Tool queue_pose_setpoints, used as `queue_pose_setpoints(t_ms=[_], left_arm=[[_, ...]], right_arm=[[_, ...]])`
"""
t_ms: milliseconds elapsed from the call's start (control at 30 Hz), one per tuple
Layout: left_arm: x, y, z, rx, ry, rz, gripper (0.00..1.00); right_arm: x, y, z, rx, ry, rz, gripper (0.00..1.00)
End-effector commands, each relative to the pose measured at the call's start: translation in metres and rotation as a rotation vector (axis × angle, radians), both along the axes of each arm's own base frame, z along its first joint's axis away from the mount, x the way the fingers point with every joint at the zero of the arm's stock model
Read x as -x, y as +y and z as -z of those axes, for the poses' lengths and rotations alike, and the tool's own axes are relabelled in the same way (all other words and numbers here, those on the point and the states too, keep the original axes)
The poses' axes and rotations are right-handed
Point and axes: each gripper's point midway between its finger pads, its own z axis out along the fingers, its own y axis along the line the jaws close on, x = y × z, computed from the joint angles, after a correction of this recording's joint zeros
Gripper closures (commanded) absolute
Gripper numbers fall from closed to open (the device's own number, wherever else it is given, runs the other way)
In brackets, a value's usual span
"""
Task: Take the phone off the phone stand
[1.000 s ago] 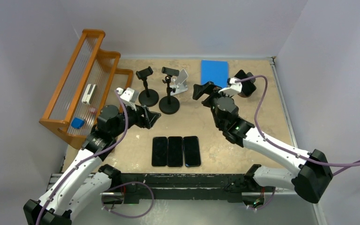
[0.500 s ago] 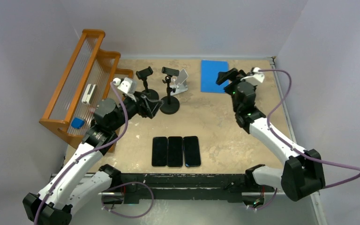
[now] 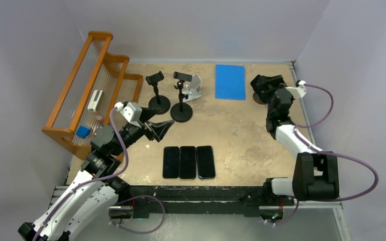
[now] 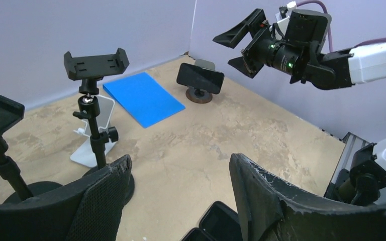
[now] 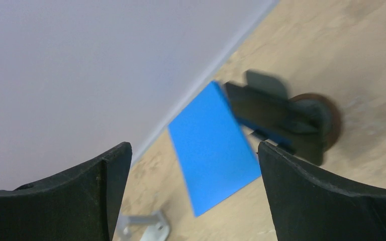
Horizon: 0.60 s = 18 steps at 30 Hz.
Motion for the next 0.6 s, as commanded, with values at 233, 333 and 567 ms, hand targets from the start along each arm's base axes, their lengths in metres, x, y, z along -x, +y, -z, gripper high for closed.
queue_pose_setpoints(t_ms=[233, 333, 567], left_arm=[[0.019, -0.003, -0.021, -0.006, -0.083, 0.017, 0.31], [0.022, -0.006, -0.020, -0.011, -0.087, 0.033, 0.31], [0.028, -0.013, -0.019, -0.022, -0.095, 0.075, 0.31]], right_arm=[[-0.004, -0.073, 0.015, 0.101, -0.028, 0.048, 0.07], [-0.013, -0.072, 0.021, 0.124, -0.030, 0.017, 0.11], [-0.026, -0.085, 0.044, 0.139, 0.007, 0.025, 0.13]])
